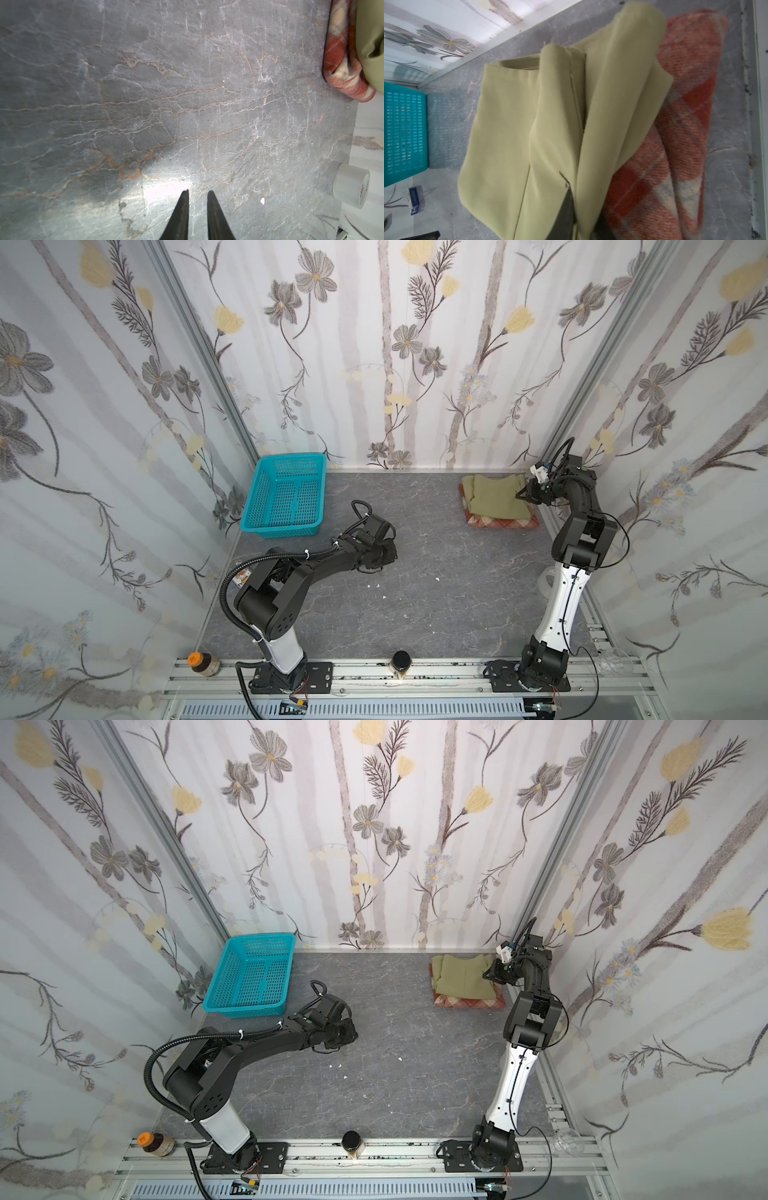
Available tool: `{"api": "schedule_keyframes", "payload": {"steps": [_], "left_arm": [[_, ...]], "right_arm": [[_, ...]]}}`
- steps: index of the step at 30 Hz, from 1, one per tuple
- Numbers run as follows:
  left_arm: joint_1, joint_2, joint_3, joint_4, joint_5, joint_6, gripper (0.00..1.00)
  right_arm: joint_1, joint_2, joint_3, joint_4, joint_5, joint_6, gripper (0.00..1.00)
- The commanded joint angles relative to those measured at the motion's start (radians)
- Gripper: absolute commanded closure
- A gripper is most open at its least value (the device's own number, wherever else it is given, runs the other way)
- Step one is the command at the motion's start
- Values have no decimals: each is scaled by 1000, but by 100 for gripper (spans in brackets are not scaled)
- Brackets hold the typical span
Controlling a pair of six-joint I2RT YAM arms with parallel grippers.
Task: Fold and stack the skirts
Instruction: 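Lower the green skirt onto the plaid skirt and open the right gripper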
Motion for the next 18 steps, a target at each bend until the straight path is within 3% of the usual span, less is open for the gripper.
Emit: {"api": "schedule_keyframes", "payload": {"steps": [1, 8, 15, 18], "left_arm": [[-2, -4, -6, -2, -11, -10, 80], [-6, -6, -8, -1, -20, -12, 80], [-9, -3, -6, -1, -31, -12, 80], [-10, -4, -5, -1, -33, -12, 80]], "right_arm": [[-1, -13, -25, 22, 39, 11, 55], [1, -144, -113, 92, 145, 85, 45], [73, -287, -266, 195, 217, 93, 42], [89, -272, -269, 231, 189, 109, 55]]}}
